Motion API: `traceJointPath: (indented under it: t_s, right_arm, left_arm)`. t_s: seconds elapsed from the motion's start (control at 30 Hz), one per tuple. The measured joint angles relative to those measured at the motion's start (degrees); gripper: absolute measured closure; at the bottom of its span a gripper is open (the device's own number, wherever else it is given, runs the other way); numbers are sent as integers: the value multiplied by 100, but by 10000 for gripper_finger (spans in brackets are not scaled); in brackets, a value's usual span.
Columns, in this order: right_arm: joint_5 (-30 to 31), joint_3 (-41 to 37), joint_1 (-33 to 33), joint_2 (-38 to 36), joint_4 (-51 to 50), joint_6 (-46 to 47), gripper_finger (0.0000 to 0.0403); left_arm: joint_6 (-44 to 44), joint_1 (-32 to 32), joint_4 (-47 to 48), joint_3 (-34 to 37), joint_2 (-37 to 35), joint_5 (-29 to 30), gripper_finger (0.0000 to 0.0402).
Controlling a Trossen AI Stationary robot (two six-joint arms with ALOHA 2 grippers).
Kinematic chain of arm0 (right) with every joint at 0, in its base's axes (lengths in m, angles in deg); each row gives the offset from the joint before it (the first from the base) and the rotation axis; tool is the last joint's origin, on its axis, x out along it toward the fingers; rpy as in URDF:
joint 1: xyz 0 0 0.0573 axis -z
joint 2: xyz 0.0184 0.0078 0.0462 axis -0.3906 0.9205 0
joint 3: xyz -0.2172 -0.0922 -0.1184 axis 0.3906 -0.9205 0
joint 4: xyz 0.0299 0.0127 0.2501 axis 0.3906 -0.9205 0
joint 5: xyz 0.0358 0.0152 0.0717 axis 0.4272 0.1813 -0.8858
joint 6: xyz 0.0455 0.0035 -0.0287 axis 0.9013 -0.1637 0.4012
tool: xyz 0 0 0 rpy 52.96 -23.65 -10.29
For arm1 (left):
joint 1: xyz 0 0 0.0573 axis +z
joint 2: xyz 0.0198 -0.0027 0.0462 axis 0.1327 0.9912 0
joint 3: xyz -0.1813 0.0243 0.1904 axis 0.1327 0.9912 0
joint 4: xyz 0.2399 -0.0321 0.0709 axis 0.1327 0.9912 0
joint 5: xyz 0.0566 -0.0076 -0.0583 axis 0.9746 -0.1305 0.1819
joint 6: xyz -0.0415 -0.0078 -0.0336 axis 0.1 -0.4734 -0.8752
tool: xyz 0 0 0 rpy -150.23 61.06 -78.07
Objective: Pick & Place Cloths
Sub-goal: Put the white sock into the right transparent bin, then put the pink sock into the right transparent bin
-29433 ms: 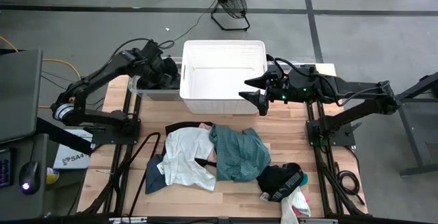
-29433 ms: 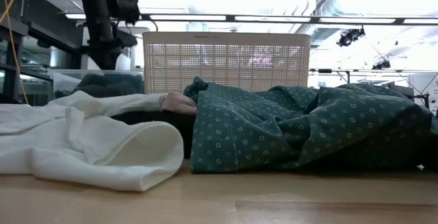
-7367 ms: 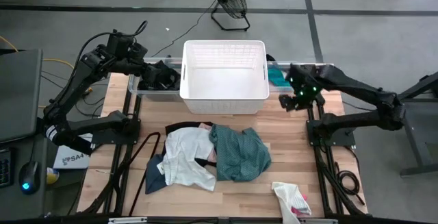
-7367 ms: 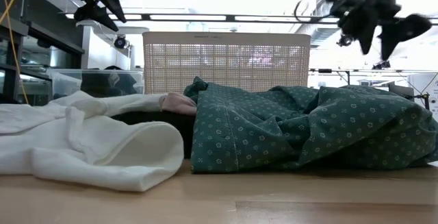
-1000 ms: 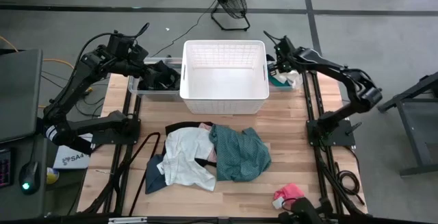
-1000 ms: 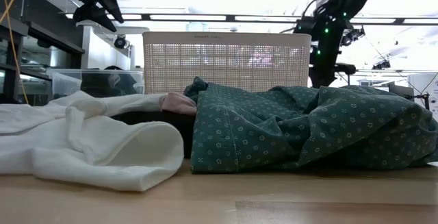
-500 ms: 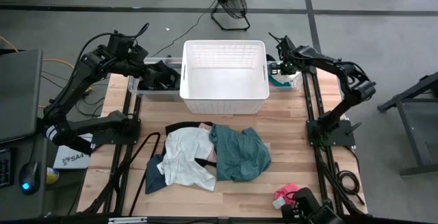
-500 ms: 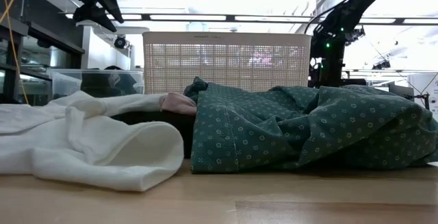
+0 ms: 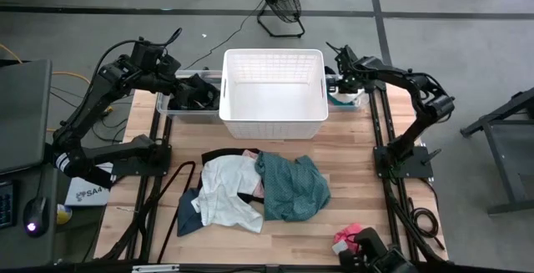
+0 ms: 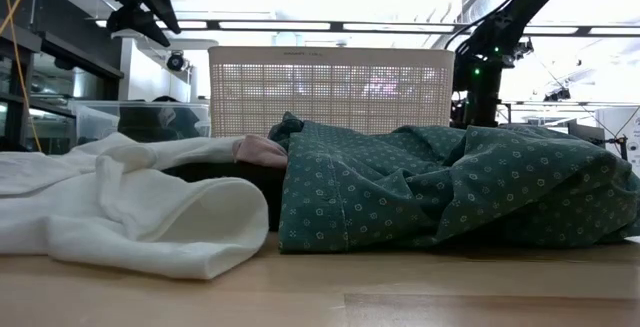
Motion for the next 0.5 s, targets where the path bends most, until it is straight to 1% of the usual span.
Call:
traceJointPath:
  t_s: [0.07, 0.2, 0.37, 0.5]
  right_arm:
    - [-163, 0, 0, -12, 3, -38, 345]
    - [-294, 0, 0, -133, 15, -57, 287]
    - [-339, 0, 0, -521, 51, -183, 214]
    - [-227, 0, 4, -925, 38, -209, 181]
  left_arm:
    - [0, 0, 0, 0, 0, 0, 206]
    - [0, -1, 0, 0, -1, 0, 206]
    - [1, 1, 0, 0, 0, 0, 206]
    - [7, 1, 0, 0, 1, 0, 206]
